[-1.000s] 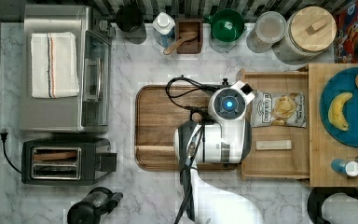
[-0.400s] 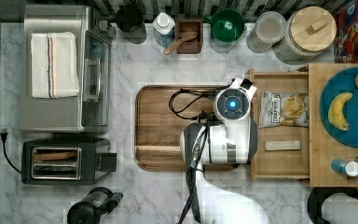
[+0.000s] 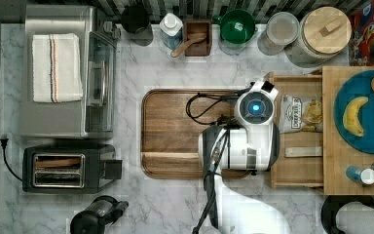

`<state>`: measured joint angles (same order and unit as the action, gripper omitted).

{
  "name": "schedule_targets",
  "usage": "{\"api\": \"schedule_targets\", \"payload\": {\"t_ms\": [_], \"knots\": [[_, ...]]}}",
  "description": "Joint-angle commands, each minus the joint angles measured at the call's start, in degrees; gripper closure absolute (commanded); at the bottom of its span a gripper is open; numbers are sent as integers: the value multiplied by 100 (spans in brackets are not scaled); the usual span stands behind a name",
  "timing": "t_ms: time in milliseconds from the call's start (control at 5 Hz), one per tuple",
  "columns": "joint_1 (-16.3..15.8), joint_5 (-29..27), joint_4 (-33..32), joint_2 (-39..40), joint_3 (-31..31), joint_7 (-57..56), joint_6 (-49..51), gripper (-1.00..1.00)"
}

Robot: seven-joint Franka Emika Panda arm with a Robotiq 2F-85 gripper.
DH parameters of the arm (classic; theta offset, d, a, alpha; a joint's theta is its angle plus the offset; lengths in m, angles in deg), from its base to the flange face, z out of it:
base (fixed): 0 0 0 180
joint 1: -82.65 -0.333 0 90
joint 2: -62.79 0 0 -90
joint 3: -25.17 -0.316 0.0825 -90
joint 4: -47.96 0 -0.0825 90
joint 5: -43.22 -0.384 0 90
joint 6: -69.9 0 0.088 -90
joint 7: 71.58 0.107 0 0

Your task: Close the drawer.

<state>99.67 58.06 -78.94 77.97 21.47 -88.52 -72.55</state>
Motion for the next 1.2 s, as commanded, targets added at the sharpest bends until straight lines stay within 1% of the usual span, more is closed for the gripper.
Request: {"api": "schedule_targets", "payload": {"t_ms": [200, 600, 800, 1000, 1200], "knots": [[1171, -471, 1191, 595, 731, -1221, -204, 100], [1582, -346, 1646, 858, 780, -1557, -486, 100], [1674, -103, 1915, 920, 826, -1526, -439, 100], [1636, 204, 2320, 896, 899, -1570, -70, 100], [1638, 185, 2345, 746, 825, -1455, 388, 100]]}}
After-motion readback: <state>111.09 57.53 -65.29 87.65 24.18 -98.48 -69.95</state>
